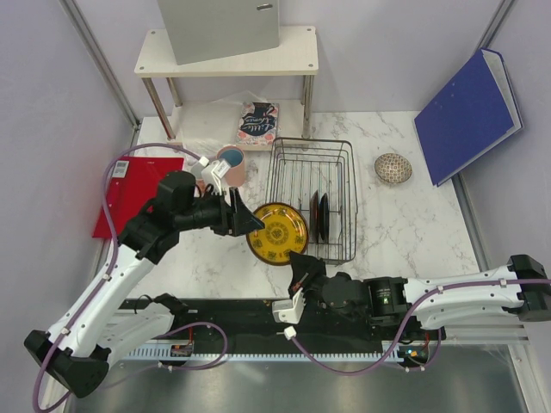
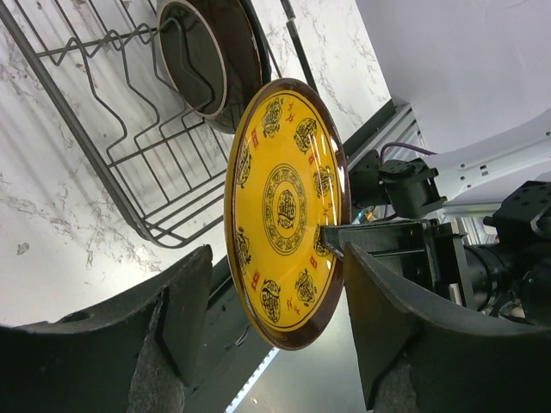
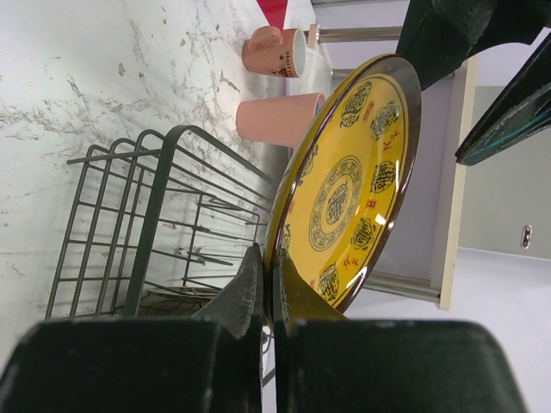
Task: Unload the mixed dishes from the dish rack
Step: Place the plate at the center of the board.
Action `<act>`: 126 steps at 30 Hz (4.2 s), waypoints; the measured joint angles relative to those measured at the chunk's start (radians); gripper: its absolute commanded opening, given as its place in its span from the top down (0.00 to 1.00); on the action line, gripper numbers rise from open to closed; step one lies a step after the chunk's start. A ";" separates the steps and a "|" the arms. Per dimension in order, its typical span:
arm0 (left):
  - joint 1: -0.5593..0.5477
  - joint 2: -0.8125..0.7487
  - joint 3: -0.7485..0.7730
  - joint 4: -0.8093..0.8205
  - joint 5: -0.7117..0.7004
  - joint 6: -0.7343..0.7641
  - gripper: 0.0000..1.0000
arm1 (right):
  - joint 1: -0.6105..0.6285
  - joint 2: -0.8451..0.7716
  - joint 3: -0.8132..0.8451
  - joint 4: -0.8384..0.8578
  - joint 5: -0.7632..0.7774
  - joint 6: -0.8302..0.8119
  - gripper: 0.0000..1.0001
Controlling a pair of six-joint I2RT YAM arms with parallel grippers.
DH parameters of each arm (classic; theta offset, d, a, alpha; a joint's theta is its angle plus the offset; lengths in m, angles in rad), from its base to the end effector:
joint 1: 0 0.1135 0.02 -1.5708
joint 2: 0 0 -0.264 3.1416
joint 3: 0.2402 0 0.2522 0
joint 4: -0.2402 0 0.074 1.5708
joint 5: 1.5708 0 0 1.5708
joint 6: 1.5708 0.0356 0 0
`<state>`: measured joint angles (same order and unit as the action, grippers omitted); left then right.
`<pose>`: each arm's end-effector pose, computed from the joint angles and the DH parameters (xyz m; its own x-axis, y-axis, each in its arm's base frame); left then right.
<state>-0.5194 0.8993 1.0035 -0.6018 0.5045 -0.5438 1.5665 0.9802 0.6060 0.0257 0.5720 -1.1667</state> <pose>0.1525 -0.1070 0.3551 -0.7702 -0.0814 -0.6326 0.4730 0.5925 -0.6521 0.0202 0.2205 0.2636 0.7705 -0.6054 -0.1996 -0.3311 -0.1125 -0.9369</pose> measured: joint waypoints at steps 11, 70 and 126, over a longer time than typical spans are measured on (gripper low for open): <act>0.000 0.027 -0.058 0.013 0.054 -0.002 0.45 | 0.000 0.003 0.000 0.009 -0.001 -0.002 1.00; 0.418 -0.076 -0.281 -0.010 -0.368 -0.214 0.98 | 0.000 -0.412 0.080 0.192 0.263 0.943 0.02; 0.433 0.212 -0.281 -0.058 -0.287 -0.168 0.44 | 0.000 -0.399 -0.007 0.105 0.400 1.093 0.02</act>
<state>-0.0864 1.1110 0.7227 -0.6594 0.2176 -0.7116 1.5669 0.5808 0.5987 0.1303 0.9718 -0.0734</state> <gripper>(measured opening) 0.557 0.982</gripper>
